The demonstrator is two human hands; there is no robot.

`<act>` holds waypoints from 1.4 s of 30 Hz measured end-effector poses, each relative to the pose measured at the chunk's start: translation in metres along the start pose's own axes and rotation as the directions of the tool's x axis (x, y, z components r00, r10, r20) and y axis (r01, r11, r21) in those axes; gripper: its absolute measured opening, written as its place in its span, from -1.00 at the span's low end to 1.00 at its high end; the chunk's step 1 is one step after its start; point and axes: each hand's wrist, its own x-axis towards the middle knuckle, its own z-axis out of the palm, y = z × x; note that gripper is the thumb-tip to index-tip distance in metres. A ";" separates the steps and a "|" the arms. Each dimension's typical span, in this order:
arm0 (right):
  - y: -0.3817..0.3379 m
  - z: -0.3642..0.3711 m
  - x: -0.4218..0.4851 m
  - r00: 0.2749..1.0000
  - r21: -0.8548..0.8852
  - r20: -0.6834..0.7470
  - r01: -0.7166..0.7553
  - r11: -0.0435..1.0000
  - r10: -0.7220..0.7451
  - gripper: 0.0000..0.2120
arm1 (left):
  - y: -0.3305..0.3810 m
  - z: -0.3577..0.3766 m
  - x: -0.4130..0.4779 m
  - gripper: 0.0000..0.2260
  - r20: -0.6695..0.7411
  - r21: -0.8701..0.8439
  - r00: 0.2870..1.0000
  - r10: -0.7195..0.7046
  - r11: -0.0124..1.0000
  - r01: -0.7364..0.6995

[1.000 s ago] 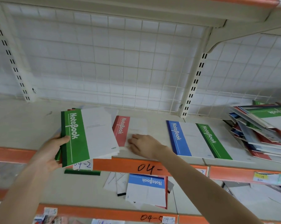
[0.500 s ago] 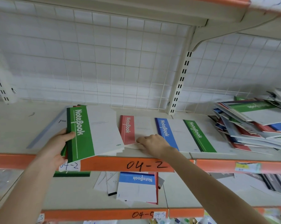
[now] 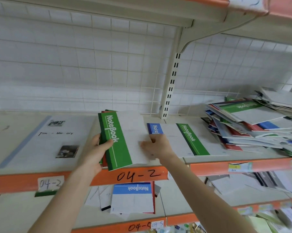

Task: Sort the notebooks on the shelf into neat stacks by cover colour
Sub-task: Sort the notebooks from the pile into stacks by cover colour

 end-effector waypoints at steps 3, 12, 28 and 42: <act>0.011 -0.021 0.002 0.988 0.102 -0.148 -0.021 0.995 0.036 -0.93 | -0.007 0.027 0.005 -0.79 0.010 -0.022 1.000 0.016 1.000 -0.016; 0.054 -0.104 0.014 0.937 0.010 -0.322 -0.141 0.990 0.137 -0.63 | -0.019 0.099 0.018 -0.76 0.138 0.033 0.989 -0.044 0.999 0.040; 0.086 -0.115 0.029 0.999 -0.774 0.039 0.017 0.633 0.020 -0.46 | -0.017 0.108 0.044 -0.69 -0.015 0.075 1.000 -0.017 0.997 0.019; 0.103 -0.136 0.049 0.997 -0.742 0.027 0.064 0.667 -0.066 -0.62 | -0.022 0.100 0.031 -0.78 -0.042 0.017 0.998 -0.051 0.999 0.051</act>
